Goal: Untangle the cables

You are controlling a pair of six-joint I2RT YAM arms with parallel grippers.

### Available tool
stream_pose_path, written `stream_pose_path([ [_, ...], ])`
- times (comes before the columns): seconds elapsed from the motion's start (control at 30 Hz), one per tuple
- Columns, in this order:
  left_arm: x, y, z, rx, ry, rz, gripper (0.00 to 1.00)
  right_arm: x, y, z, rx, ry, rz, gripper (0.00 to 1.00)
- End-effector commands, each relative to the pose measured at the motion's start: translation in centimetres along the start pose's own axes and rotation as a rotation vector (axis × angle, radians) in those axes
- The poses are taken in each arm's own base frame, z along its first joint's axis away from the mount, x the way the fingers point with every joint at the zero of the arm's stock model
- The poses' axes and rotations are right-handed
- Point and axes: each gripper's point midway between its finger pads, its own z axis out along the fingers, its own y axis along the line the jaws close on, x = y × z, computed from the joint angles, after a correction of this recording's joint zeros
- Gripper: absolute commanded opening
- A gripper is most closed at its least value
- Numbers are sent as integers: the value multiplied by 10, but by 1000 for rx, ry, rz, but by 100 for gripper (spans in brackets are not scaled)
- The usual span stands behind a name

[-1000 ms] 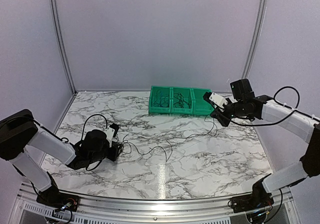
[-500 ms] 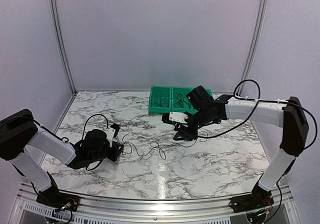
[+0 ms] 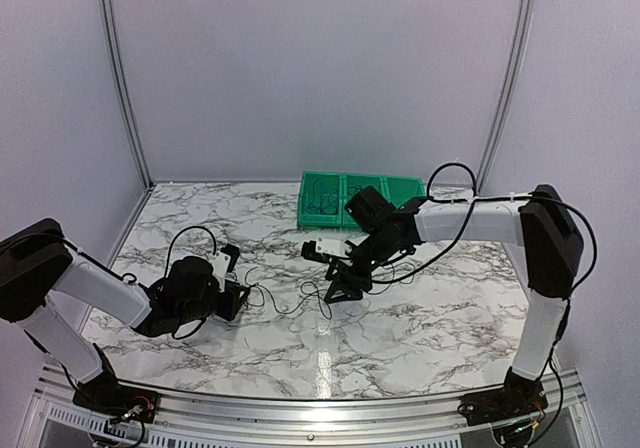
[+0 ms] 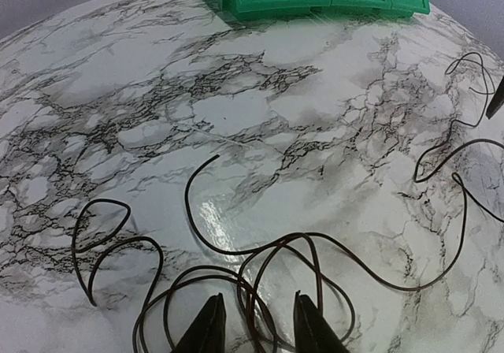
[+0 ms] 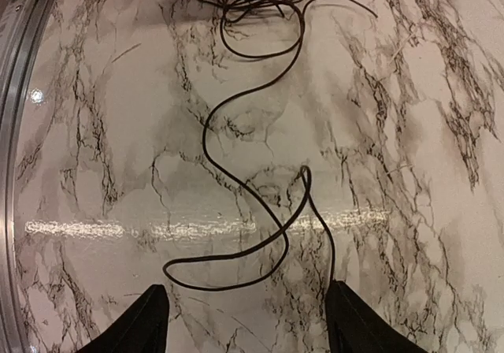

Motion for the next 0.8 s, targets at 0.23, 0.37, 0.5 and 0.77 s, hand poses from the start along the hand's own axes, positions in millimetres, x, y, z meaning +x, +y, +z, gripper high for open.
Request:
stream_pose_path([
  [0.23,-51,-17,-20,54,-137,-62,54,-28,-4,23,-110,-54,66,81],
  [0.37,-48,-30,-9,112,-102,-75,55,-18,-10,36,-81,-11,77,87],
  [0.5,-35,-38,12,128,-36,-95,54,-11,-16,47,-31,23,55,83],
  [0.77,-14,-38,34,113,35,-126,47,-8,-36,58,92,33,44,41],
])
